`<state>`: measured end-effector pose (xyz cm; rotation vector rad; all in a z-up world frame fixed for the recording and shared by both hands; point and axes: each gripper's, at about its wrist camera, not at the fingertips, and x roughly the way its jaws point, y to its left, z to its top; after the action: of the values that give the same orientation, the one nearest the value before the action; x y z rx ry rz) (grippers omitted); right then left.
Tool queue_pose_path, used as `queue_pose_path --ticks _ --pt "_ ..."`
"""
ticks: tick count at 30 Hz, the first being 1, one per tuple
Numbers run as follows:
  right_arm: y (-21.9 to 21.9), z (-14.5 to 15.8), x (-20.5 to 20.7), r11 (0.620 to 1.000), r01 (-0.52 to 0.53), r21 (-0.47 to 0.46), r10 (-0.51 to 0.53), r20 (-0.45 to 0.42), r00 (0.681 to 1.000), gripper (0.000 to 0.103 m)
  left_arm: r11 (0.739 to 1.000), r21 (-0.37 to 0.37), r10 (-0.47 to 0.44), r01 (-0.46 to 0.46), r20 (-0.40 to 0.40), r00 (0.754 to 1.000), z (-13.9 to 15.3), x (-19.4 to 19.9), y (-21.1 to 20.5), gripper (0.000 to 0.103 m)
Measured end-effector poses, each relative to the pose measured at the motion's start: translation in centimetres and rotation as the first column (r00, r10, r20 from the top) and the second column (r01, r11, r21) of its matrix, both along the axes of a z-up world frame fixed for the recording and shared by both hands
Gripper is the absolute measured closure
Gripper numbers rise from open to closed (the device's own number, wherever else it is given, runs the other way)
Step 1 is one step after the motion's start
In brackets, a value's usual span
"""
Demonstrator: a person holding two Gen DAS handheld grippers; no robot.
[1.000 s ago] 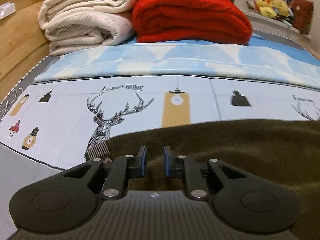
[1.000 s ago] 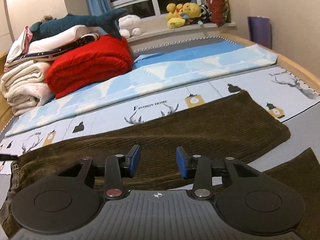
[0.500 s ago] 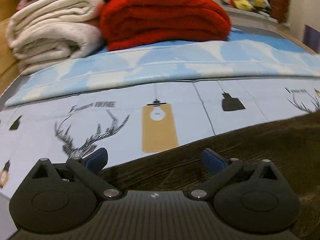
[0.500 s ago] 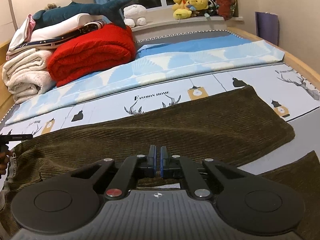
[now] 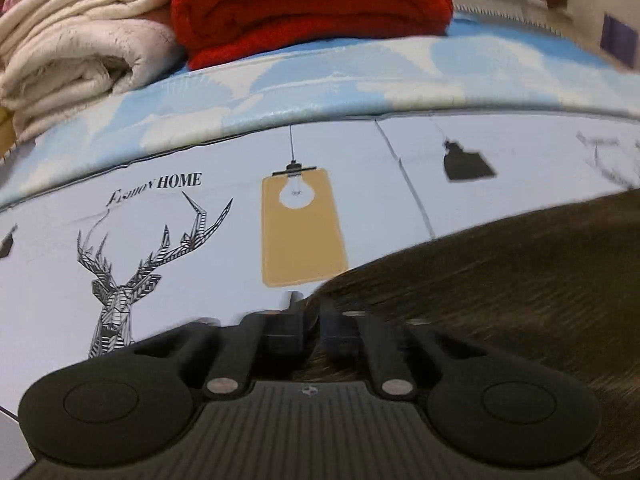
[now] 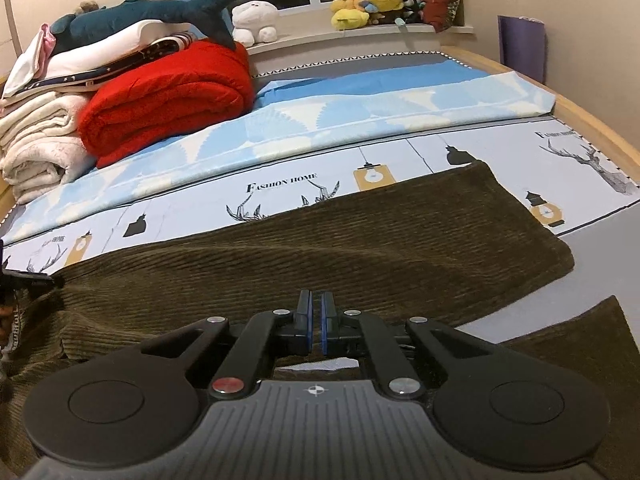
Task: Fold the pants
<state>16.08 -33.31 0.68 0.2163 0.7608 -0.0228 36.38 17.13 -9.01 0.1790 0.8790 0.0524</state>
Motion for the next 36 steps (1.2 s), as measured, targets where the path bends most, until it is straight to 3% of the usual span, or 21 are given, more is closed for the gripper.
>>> queue_pose_path --ticks 3,7,10,16,21,24,26,27,28,31,36 --pt "-0.5 -0.1 -0.1 1.000 0.022 -0.012 -0.023 -0.011 1.000 0.099 0.996 0.088 -0.037 0.035 0.012 0.999 0.6 -0.8 -1.5 0.100" --pt "-1.6 -0.7 -0.2 0.996 0.083 -0.025 -0.084 -0.064 0.994 0.099 0.992 0.115 -0.048 0.044 0.039 0.998 2.9 -3.2 -2.8 0.100" --pt "-2.7 -1.6 -0.5 0.990 0.139 0.001 -0.138 -0.126 0.982 0.099 0.979 0.166 -0.130 0.122 0.042 0.991 5.1 -6.8 -4.3 0.100" --pt "-4.1 -2.1 -1.9 0.977 0.208 0.055 -0.199 -0.145 0.969 0.099 0.968 0.092 -0.241 0.234 0.072 0.968 10.7 -18.0 -6.6 0.101" --pt "-4.0 -2.2 -3.4 0.980 0.198 0.036 -0.191 -0.149 0.970 0.099 0.962 -0.074 -0.264 0.263 -0.005 0.964 10.5 -25.7 -6.6 0.099" --pt "-4.4 -2.1 -4.0 0.977 0.211 0.044 -0.202 -0.152 0.967 0.099 0.973 -0.186 -0.146 0.138 -0.030 0.989 10.2 -26.7 -4.1 0.095" --pt "-4.7 -2.0 -4.2 0.973 0.222 0.061 -0.211 -0.154 0.965 0.099 0.937 -0.347 -0.049 0.025 -0.060 0.997 10.1 -26.7 -1.5 0.075" --pt "-4.7 -2.0 -4.3 0.972 0.225 0.072 -0.212 -0.152 0.965 0.099 0.904 -0.427 -0.014 -0.029 -0.097 0.995 9.6 -26.7 -0.3 0.057" --pt "-4.7 -1.9 -4.3 0.971 0.226 0.078 -0.212 -0.149 0.966 0.099 0.882 -0.466 0.007 -0.070 -0.134 0.991 9.0 -26.5 0.4 0.045" --pt "-4.3 -1.9 -4.1 0.974 0.215 0.076 -0.203 -0.143 0.969 0.099 0.833 -0.518 0.052 -0.194 -0.275 0.960 6.7 -25.5 1.9 0.041" --pt "-3.3 -1.6 -3.6 0.981 0.180 0.077 -0.170 -0.121 0.978 0.099 0.763 -0.505 0.171 -0.402 -0.443 0.880 2.0 -23.7 4.4 0.040"
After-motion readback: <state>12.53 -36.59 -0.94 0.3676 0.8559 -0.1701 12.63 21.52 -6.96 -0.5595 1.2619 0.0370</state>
